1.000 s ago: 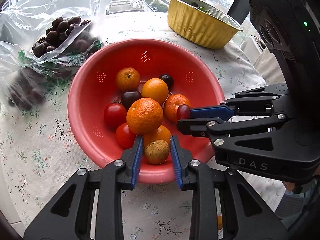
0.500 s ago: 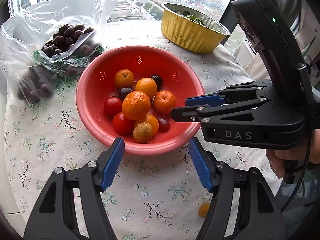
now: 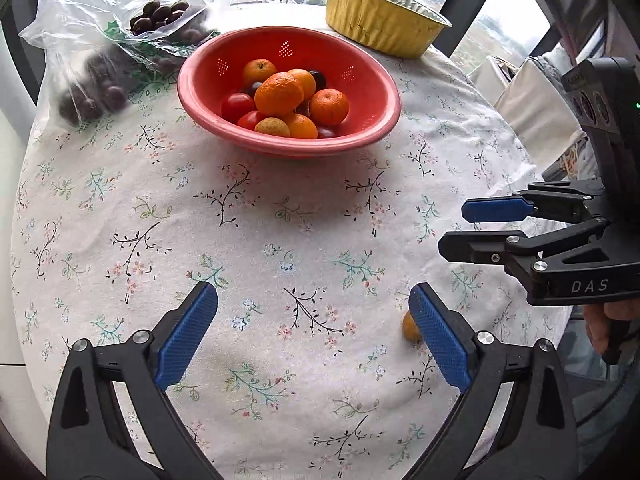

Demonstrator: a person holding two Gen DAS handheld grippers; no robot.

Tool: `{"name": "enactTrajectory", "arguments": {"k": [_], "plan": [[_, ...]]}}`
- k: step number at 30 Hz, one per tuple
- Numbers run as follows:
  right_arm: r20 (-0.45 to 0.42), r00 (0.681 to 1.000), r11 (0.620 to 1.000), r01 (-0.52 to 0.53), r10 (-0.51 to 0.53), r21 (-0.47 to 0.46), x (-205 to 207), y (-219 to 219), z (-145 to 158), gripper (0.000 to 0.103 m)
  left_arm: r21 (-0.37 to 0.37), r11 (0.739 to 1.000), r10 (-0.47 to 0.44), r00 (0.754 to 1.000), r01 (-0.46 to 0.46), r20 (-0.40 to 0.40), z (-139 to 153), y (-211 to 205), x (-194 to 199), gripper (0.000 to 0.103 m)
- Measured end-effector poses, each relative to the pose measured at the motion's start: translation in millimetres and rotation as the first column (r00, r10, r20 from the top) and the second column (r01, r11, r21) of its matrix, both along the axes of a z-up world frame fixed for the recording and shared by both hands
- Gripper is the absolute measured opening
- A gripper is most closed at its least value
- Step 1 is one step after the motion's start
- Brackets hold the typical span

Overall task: Organize fruits
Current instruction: 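Move both open tools back to the last brown fruit and grape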

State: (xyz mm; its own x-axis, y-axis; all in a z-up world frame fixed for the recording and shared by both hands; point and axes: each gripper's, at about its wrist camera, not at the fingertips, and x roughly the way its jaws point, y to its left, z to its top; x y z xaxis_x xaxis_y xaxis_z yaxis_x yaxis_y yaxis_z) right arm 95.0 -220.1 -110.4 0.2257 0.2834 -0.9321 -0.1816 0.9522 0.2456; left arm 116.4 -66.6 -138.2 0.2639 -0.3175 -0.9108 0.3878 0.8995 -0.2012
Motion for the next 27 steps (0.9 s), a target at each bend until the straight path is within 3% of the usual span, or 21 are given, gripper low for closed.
{"name": "enactTrajectory", "arguments": {"k": [8,15,27], "plan": [[-0.061,0.998,0.999,0.006,-0.008,-0.037,-53.8,9.8,-29.4,0.054,0.018,1.000,0.001,1.000,-0.001,-0.016,-5.7,20.4,-40.1,0.102],[-0.057,0.998,0.997,-0.036,0.032,-0.075,-59.1,28.6,-38.7,0.039,0.017,1.000,0.003,1.000,-0.003,-0.019,-1.3,34.7,-66.2,0.102],[-0.040,0.996,0.984,-0.083,0.078,-0.157,-61.3,47.5,-44.3,0.029,0.021,1.000,0.008,1.000,-0.008,-0.018,2.0,47.1,-82.3,0.102]]}}
